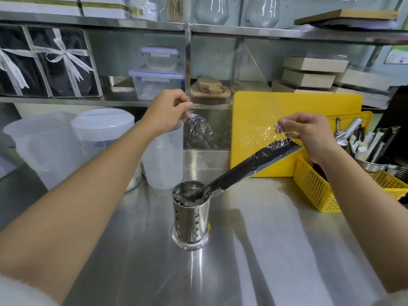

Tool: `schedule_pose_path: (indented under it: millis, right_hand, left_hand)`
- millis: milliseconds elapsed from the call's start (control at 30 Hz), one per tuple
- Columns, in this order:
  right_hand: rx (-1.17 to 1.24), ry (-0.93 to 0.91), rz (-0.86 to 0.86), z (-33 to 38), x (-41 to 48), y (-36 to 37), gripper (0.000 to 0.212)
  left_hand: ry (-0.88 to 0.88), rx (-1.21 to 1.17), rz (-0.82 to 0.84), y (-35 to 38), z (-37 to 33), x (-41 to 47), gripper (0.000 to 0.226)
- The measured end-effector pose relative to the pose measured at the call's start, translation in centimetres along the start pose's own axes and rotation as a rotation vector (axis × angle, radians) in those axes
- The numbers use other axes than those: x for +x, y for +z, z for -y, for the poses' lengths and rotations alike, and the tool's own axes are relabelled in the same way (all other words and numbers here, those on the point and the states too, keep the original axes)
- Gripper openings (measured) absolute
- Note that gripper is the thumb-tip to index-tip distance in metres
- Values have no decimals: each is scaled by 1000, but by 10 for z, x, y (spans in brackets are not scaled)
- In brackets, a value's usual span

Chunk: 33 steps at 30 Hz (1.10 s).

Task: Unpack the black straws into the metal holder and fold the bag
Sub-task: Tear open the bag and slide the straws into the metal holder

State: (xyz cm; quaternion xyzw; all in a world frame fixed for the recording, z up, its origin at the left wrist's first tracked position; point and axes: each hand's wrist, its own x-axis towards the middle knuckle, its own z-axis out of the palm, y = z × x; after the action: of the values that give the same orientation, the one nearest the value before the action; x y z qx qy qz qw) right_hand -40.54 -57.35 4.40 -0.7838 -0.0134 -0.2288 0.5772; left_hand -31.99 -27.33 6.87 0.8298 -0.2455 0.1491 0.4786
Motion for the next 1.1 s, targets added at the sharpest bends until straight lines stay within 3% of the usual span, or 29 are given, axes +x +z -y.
schedule_pose_path:
  millis: [633, 1100]
  right_hand:
    - [-114, -104, 53, 20, 16, 25, 8]
    - [60, 110, -15, -9, 9, 13, 17]
  left_hand:
    - [-64, -133, -159, -15, 42, -16, 21]
    - [-8, -278, -233, -21, 62, -35, 21]
